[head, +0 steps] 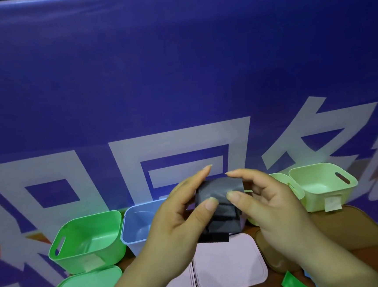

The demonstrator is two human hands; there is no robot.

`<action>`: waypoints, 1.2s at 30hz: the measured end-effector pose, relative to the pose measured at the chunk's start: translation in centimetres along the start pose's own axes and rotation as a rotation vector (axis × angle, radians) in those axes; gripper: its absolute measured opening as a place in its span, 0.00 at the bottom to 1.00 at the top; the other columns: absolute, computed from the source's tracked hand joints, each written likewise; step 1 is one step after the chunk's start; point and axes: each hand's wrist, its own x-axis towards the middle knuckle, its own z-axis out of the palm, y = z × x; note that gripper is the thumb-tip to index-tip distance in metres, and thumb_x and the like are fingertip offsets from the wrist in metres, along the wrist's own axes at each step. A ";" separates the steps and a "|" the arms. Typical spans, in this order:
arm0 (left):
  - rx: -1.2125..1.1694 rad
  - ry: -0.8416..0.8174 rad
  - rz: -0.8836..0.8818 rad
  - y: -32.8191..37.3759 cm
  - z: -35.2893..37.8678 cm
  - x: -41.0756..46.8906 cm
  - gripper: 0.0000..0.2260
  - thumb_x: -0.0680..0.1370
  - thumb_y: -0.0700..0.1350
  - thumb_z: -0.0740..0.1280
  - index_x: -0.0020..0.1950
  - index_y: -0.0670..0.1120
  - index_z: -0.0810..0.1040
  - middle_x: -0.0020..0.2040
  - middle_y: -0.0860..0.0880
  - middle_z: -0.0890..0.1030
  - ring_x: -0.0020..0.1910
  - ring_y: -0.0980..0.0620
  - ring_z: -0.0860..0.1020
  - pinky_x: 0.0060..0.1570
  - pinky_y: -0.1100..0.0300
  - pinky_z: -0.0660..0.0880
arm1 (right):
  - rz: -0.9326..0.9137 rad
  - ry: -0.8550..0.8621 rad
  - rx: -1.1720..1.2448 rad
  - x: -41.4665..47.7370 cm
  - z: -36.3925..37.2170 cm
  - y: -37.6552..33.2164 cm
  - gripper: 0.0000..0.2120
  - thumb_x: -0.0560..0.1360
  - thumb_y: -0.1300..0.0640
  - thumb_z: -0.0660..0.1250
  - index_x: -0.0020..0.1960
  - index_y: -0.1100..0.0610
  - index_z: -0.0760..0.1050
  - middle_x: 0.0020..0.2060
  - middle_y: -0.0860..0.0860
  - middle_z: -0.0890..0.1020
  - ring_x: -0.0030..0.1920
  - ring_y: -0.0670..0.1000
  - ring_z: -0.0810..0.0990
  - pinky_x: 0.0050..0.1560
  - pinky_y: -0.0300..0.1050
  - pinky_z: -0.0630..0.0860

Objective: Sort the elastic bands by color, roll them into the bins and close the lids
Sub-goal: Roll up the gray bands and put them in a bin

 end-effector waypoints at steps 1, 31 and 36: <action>0.020 0.000 0.032 -0.3 0.0 -0.1 0.19 0.76 0.56 0.69 0.66 0.67 0.74 0.65 0.60 0.77 0.66 0.58 0.75 0.55 0.70 0.75 | 0.012 0.010 0.009 0.0 0.1 0.0 0.18 0.67 0.52 0.71 0.57 0.49 0.79 0.50 0.49 0.86 0.53 0.51 0.84 0.51 0.46 0.82; -0.298 0.089 -0.145 0.6 -1.7 -1.9 0.12 0.70 0.37 0.73 0.46 0.53 0.88 0.50 0.50 0.86 0.48 0.51 0.84 0.42 0.62 0.79 | 0.044 0.112 -0.269 -3.2 3.0 -1.5 0.20 0.67 0.39 0.69 0.57 0.40 0.79 0.54 0.41 0.83 0.58 0.42 0.80 0.56 0.44 0.79; -0.439 0.120 -0.237 0.8 -2.6 -2.6 0.10 0.71 0.41 0.72 0.50 0.49 0.87 0.47 0.45 0.86 0.44 0.47 0.85 0.39 0.56 0.80 | -0.219 -0.016 -0.276 -4.3 4.1 -1.2 0.20 0.67 0.49 0.75 0.58 0.40 0.80 0.64 0.41 0.76 0.67 0.48 0.75 0.58 0.48 0.79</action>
